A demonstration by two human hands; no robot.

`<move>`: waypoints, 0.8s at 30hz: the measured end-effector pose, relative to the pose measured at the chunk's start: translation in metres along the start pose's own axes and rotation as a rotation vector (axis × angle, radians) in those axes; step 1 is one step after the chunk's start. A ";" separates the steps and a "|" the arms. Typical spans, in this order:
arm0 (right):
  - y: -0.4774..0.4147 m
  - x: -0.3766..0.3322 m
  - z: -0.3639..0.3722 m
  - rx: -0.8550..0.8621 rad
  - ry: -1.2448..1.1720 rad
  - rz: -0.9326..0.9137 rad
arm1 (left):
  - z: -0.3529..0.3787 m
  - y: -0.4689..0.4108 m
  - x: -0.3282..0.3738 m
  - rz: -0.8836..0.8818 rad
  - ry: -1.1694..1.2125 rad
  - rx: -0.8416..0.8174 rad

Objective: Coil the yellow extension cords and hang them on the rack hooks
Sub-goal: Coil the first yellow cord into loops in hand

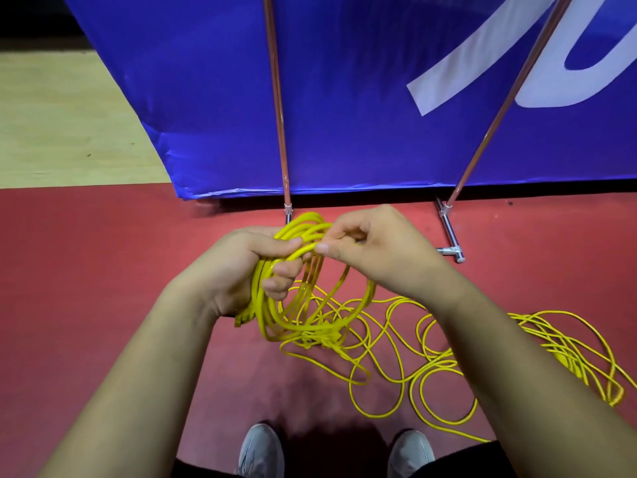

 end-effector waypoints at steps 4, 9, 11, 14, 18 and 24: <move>0.000 0.046 -0.009 -0.204 -0.009 0.171 | -0.006 -0.001 0.006 0.104 0.142 0.023; 0.002 0.078 -0.020 -0.149 -0.188 0.259 | -0.015 -0.001 0.001 0.052 -0.001 0.096; 0.000 0.073 -0.024 -0.074 -0.246 0.226 | -0.016 0.000 -0.003 -0.008 -0.049 0.077; -0.004 0.057 -0.028 -0.054 -0.160 0.179 | -0.017 0.000 -0.004 -0.031 -0.002 0.078; -0.004 0.026 -0.013 -0.114 -0.023 0.064 | -0.009 -0.003 -0.004 -0.031 -0.043 0.054; -0.005 0.024 -0.007 -0.067 -0.010 0.020 | 0.000 -0.002 -0.004 0.005 -0.036 -0.032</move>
Point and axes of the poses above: each hand's wrist, its own y-axis away from the middle knuckle, its own z-axis out of the palm, x = y × z, the point moved 4 cm from there along -y, towards the middle knuckle, and after that the axes turned 11 degrees about -y, right-handed, at the moved point
